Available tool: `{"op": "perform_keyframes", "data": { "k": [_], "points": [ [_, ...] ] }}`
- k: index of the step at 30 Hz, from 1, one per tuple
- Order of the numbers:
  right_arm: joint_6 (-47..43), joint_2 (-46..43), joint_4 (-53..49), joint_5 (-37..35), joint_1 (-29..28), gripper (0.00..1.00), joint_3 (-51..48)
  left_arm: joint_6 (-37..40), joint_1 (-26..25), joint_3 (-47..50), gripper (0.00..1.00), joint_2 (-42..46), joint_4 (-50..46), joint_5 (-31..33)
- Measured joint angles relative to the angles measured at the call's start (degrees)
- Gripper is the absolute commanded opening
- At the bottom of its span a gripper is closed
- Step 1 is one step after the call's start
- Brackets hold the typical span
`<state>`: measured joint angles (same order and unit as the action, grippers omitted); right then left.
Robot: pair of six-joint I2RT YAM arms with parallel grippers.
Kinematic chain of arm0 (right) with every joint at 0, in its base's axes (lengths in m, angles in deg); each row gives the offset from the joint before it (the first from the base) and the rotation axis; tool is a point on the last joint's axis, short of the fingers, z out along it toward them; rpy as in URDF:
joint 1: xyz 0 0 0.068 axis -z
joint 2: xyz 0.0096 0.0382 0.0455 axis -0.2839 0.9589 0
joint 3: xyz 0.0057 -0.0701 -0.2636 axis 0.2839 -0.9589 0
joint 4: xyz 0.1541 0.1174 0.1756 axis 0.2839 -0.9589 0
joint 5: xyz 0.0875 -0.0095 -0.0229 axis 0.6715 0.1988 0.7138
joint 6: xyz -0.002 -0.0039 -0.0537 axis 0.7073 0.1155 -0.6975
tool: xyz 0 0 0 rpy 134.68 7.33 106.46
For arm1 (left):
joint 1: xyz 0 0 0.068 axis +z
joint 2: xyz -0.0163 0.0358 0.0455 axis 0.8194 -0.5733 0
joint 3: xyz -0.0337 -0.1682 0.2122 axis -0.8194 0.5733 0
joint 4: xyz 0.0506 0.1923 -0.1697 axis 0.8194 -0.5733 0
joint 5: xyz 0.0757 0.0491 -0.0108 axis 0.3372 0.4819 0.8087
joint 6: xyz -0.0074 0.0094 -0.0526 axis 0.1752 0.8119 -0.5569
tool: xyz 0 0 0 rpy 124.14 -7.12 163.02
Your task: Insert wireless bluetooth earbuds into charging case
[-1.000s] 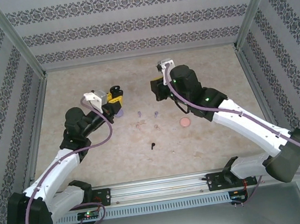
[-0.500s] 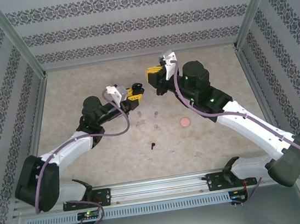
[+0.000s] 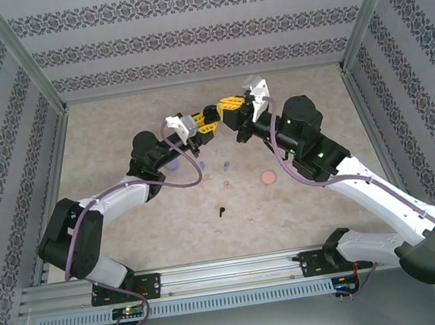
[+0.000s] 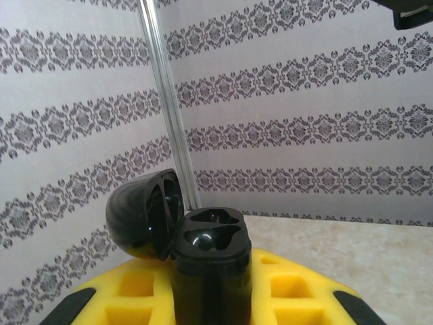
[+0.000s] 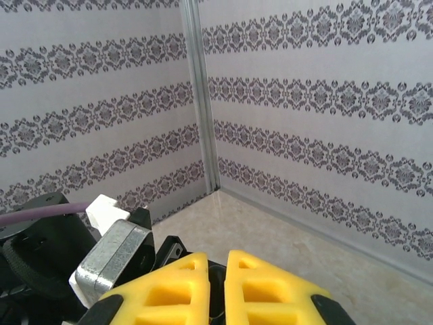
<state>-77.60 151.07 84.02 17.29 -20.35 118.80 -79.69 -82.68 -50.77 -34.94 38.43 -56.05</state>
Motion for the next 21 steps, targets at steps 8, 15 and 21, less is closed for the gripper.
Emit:
{"op": "perform_keyframes", "data": {
  "k": [8,15,21],
  "points": [
    [-0.35,0.35,1.16,-0.33,0.37,0.10,-0.96,1.42,-0.52,-2.99,0.00,-0.68,1.27,-0.24],
    [-0.20,1.20,2.54,-0.68,1.49,0.10,-1.03,1.62,-1.62,-3.21,0.00,-0.98,1.57,-0.68],
    [0.31,1.75,3.74,-0.66,2.23,0.09,-1.46,1.62,-1.77,-3.39,0.00,-1.20,1.60,-0.68]
  ]
}}
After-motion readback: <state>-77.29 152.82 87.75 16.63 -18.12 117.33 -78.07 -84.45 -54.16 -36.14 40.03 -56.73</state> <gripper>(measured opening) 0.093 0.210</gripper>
